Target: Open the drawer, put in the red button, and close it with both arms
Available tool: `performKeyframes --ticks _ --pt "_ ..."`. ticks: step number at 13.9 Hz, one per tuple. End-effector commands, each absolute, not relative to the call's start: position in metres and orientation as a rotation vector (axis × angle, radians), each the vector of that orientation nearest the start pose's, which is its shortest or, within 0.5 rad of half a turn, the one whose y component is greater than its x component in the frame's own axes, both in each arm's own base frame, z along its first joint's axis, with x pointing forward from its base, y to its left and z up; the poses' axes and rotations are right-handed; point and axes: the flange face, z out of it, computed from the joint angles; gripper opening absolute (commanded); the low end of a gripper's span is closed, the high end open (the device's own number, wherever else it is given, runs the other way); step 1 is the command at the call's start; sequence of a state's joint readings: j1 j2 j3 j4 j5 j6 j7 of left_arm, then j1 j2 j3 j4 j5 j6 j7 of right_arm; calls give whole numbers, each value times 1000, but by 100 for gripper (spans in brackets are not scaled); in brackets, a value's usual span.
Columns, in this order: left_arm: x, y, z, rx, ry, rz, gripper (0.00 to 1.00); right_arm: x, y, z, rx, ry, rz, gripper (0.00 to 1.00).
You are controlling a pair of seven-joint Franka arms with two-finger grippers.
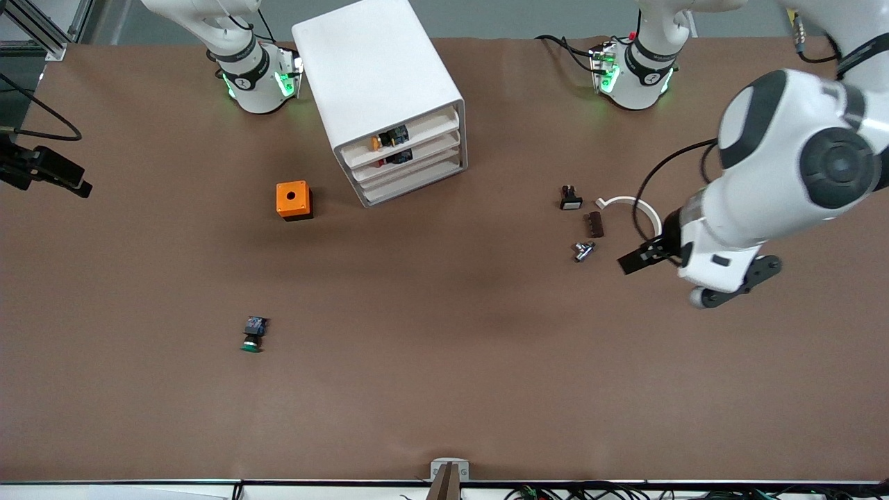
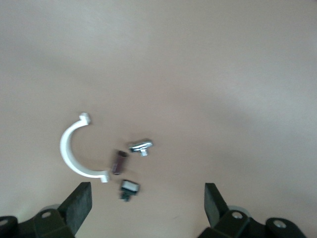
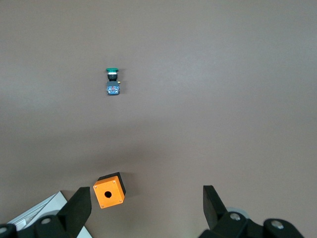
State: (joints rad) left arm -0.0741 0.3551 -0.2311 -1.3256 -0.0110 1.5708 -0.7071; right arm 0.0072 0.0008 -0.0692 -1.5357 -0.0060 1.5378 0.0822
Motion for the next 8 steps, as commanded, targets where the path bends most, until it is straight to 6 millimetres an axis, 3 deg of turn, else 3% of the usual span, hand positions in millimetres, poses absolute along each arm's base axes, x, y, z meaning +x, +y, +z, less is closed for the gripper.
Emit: performKeyframes --ticks 1,3,8 --pt "615 -146 552 -3094 -539 201 100 547 -32 641 -3147 240 -10 100" --pt "611 -122 572 -3122 -442 166 100 547 -32 641 -3147 238 -10 100" --pt "598 -83 606 -3143 -308 112 100 546 -32 641 -3147 240 -3 100"
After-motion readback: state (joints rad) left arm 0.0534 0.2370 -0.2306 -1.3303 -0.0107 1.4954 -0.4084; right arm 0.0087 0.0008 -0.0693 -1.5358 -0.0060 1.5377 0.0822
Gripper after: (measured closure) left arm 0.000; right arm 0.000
